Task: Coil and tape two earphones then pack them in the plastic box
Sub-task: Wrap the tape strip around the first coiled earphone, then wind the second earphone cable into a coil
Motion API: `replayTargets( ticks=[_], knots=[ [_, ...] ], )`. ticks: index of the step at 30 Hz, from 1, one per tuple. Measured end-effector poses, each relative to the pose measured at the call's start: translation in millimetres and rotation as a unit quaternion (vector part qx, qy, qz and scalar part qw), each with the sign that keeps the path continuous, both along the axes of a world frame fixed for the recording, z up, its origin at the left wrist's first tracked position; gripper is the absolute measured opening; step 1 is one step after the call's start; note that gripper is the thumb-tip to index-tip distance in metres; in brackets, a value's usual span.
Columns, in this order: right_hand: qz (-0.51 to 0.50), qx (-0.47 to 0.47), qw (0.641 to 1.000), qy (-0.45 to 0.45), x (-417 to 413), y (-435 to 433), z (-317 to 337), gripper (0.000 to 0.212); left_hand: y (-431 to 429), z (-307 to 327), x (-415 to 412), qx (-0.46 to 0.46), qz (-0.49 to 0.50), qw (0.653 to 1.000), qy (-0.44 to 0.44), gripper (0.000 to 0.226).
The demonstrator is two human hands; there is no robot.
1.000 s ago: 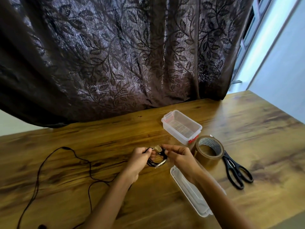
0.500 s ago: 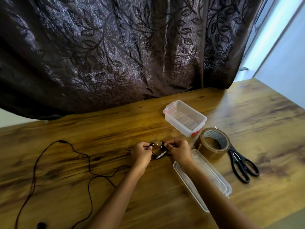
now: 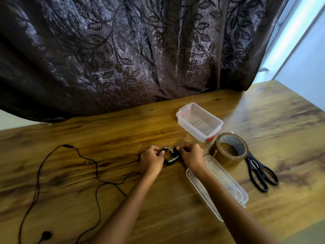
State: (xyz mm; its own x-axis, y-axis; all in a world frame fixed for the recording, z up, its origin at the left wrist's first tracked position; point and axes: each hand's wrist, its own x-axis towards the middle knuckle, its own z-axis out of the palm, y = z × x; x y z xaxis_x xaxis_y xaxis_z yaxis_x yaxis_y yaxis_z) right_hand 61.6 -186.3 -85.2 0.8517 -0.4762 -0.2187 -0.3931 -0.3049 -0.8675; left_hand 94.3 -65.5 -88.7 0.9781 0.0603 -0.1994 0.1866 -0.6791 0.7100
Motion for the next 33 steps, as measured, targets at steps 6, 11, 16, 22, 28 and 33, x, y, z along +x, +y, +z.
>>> replayTargets(
  ticks=[6,11,16,22,28,33],
  knots=[
    [0.003,-0.032,0.999,-0.011,-4,2,6,0.012,5,2,-1,-0.019,0.008,1.000,-0.007,0.018],
    [0.025,-0.081,0.994,-0.067,-13,10,17,0.009,24,12,-10,-0.033,0.012,0.998,-0.045,0.013],
    [0.080,-0.101,0.983,-0.134,-32,31,33,0.010,58,31,-33,-0.062,0.036,0.992,-0.103,0.008],
    [0.186,-0.101,0.962,-0.172,-61,68,29,0.013,112,44,-71,-0.107,0.089,0.981,-0.136,0.010],
    [0.267,-0.119,0.941,-0.171,-80,107,11,0.012,158,42,-106,-0.129,0.140,0.973,-0.131,0.012],
    [0.402,-0.168,0.882,-0.179,-96,143,1,0.024,187,42,-140,-0.099,0.190,0.967,-0.141,0.010]
  ],
)
